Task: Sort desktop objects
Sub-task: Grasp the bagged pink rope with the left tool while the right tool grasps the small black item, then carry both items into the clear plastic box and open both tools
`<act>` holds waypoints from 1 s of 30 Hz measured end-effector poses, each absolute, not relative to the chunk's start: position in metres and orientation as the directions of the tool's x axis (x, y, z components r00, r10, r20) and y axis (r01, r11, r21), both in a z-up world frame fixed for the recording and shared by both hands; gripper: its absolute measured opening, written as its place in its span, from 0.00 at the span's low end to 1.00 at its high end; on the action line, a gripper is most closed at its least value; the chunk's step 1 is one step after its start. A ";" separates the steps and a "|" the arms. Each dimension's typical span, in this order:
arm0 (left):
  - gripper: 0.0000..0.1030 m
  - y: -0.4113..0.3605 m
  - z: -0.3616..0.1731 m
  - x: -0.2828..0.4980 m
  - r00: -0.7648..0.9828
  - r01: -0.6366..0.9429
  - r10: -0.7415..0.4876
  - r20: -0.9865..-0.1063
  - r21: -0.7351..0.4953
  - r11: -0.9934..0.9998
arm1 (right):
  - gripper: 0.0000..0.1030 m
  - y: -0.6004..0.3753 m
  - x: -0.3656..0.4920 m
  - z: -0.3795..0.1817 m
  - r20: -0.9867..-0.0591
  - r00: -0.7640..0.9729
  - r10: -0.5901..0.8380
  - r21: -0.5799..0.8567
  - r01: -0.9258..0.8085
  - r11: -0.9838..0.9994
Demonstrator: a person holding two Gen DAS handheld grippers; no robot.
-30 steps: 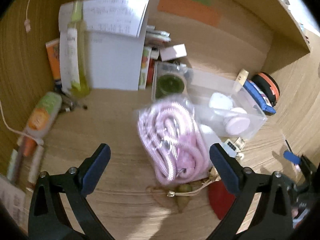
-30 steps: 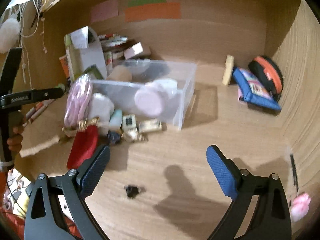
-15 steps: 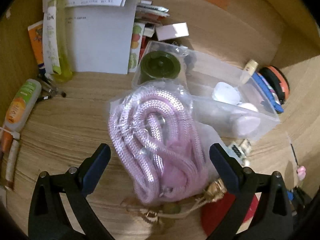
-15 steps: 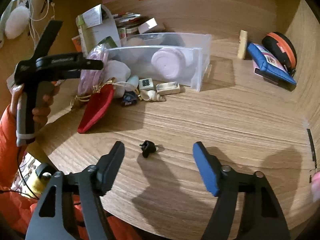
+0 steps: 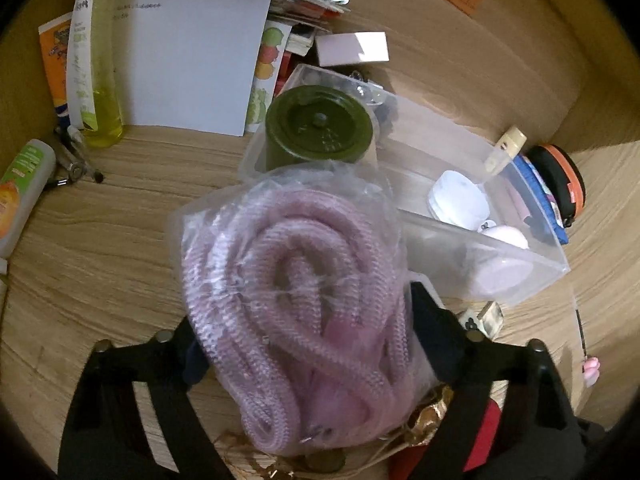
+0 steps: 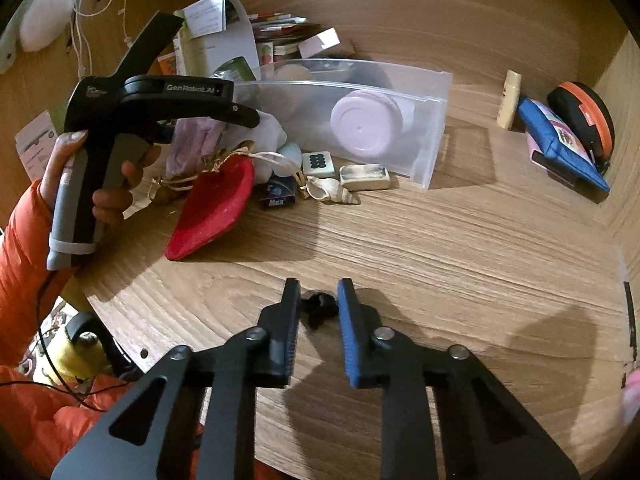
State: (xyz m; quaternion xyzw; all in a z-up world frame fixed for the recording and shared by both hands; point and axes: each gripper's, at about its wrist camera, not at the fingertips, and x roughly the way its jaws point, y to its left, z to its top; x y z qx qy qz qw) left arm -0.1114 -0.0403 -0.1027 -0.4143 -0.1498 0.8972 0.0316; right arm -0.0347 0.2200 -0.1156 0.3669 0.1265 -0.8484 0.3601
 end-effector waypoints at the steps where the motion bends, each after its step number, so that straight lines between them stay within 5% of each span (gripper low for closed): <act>1: 0.73 -0.039 -0.102 -0.110 -0.659 0.059 0.185 -0.729 -0.295 -0.954 | 0.16 0.220 -0.035 -0.116 -0.714 -0.468 -0.521 0.054 0.705 -0.707; 9: 0.62 -0.032 -0.097 -0.101 -0.691 0.027 0.169 -0.703 -0.258 -0.966 | 0.16 0.221 -0.041 -0.110 -0.705 -0.466 -0.535 0.075 0.701 -0.709; 30: 0.61 -0.045 -0.033 -0.057 -0.848 -0.011 0.135 -0.513 -0.237 -0.971 | 0.16 0.225 -0.081 -0.046 -0.587 -0.580 -0.565 0.079 0.653 -0.753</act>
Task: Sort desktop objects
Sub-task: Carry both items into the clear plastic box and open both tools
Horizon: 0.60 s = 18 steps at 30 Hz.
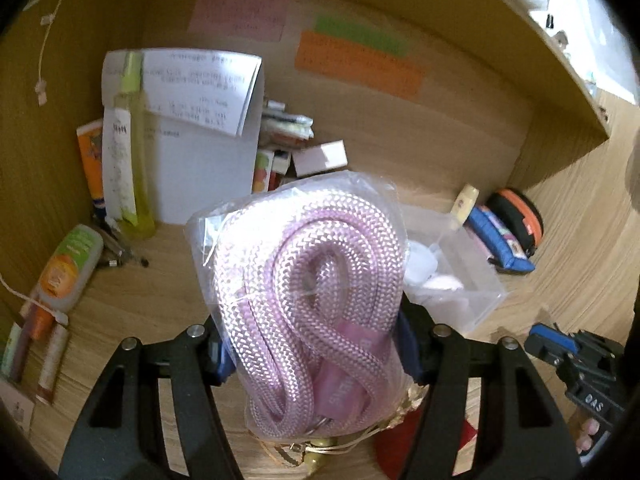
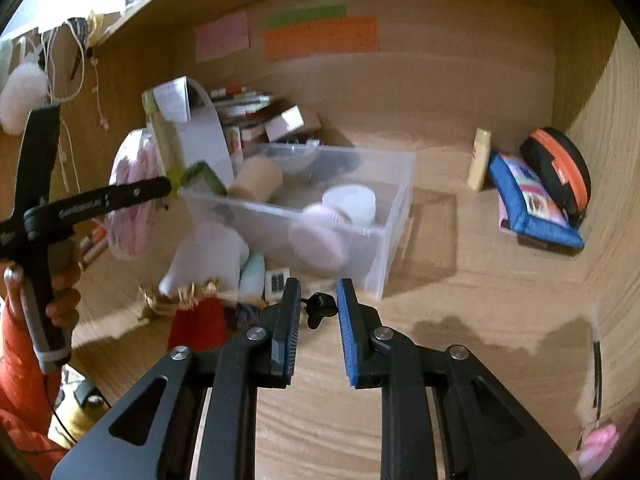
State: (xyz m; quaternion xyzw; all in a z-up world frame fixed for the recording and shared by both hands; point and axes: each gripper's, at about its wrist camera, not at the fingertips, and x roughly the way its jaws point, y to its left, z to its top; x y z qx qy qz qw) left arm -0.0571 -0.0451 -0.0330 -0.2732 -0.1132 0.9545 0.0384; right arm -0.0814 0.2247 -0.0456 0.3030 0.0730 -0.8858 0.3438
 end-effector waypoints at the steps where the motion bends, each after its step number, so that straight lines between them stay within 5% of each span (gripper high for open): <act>1: 0.61 -0.045 -0.031 -0.056 -0.852 -0.014 0.135 -0.506 -0.236 -0.972 | 0.16 0.223 -0.083 -0.042 -0.581 -0.583 -0.567 0.078 0.654 -0.753; 18: 0.61 -0.041 0.003 -0.074 -0.880 -0.062 0.164 -0.445 -0.234 -0.970 | 0.16 0.177 -0.127 -0.009 -0.516 -0.530 -0.672 0.169 0.707 -0.687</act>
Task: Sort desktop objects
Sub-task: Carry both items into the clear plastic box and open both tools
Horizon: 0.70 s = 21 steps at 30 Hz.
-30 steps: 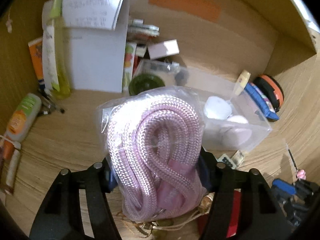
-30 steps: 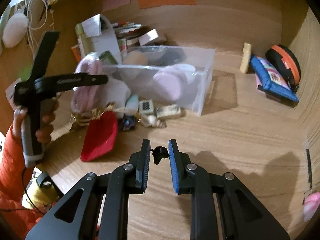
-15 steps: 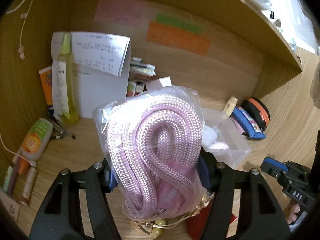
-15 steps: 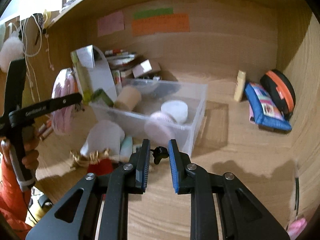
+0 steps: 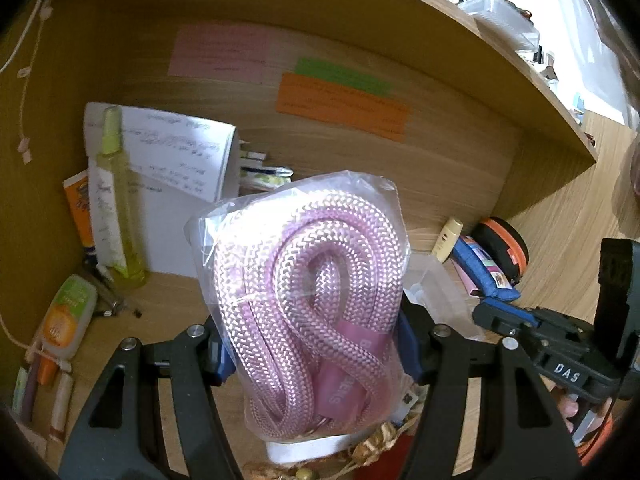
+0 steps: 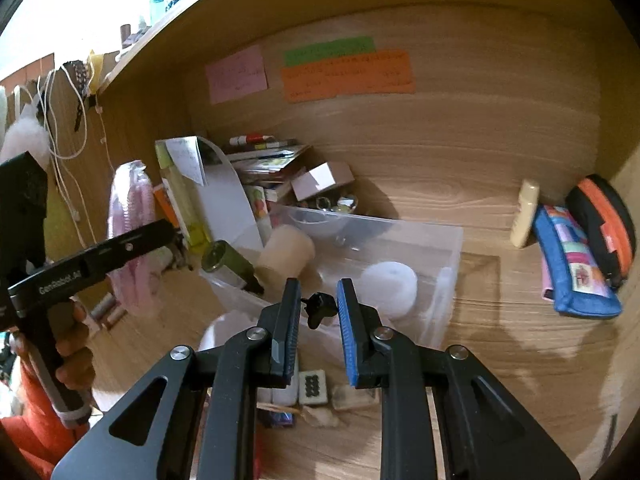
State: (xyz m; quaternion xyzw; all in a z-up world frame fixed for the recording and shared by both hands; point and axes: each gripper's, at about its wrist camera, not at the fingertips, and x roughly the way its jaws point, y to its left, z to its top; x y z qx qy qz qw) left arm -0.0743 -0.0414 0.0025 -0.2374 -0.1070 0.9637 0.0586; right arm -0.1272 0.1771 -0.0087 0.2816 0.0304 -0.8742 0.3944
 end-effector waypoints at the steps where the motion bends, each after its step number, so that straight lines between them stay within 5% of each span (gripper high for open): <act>1: 0.61 -0.040 0.004 -0.077 -0.881 -0.065 0.166 -0.444 -0.232 -0.970 | 0.16 0.176 -0.129 -0.010 -0.516 -0.531 -0.672 0.170 0.705 -0.688; 21: 0.61 -0.015 -0.018 -0.162 -0.827 -0.085 0.191 -0.528 -0.219 -0.972 | 0.16 0.159 -0.190 -0.031 -0.564 -0.538 -0.626 0.182 0.659 -0.730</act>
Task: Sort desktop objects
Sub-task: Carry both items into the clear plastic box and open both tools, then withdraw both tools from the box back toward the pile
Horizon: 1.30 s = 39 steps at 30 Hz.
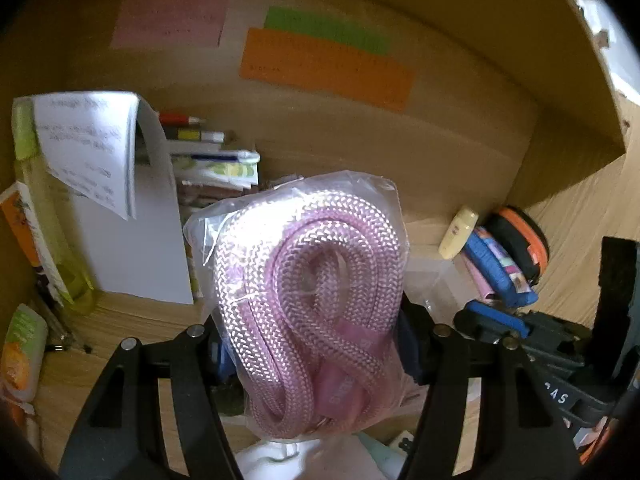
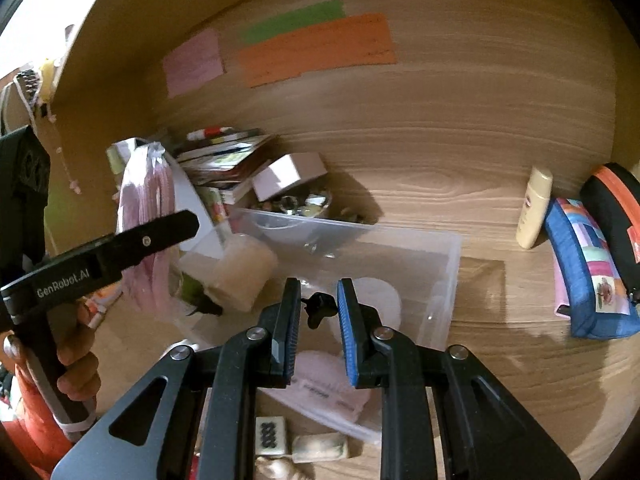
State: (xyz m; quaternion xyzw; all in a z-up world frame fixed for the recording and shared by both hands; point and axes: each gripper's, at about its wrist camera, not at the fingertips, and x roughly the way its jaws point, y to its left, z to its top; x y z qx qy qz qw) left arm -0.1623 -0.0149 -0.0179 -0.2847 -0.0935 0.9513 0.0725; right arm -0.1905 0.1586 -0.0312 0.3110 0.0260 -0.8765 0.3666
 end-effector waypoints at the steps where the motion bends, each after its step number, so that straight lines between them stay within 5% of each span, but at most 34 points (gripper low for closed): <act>1: 0.61 -0.014 -0.021 -0.164 -0.825 -0.083 0.184 -0.534 -0.207 -0.975 | 0.16 0.159 -0.193 -0.033 -0.566 -0.542 -0.620 0.182 0.652 -0.736; 25: 0.61 0.001 -0.042 -0.165 -0.827 -0.081 0.117 -0.549 -0.089 -0.993 | 0.18 0.156 -0.199 -0.056 -0.601 -0.595 -0.533 0.082 0.618 -0.782; 33: 0.61 -0.006 -0.039 -0.164 -0.827 -0.084 0.141 -0.545 -0.129 -0.988 | 0.33 0.157 -0.195 -0.053 -0.580 -0.623 -0.525 0.060 0.610 -0.790; 39: 0.70 -0.009 -0.023 -0.153 -0.859 -0.067 0.121 -0.497 -0.126 -0.990 | 0.53 0.155 -0.188 -0.048 -0.553 -0.645 -0.527 0.040 0.612 -0.790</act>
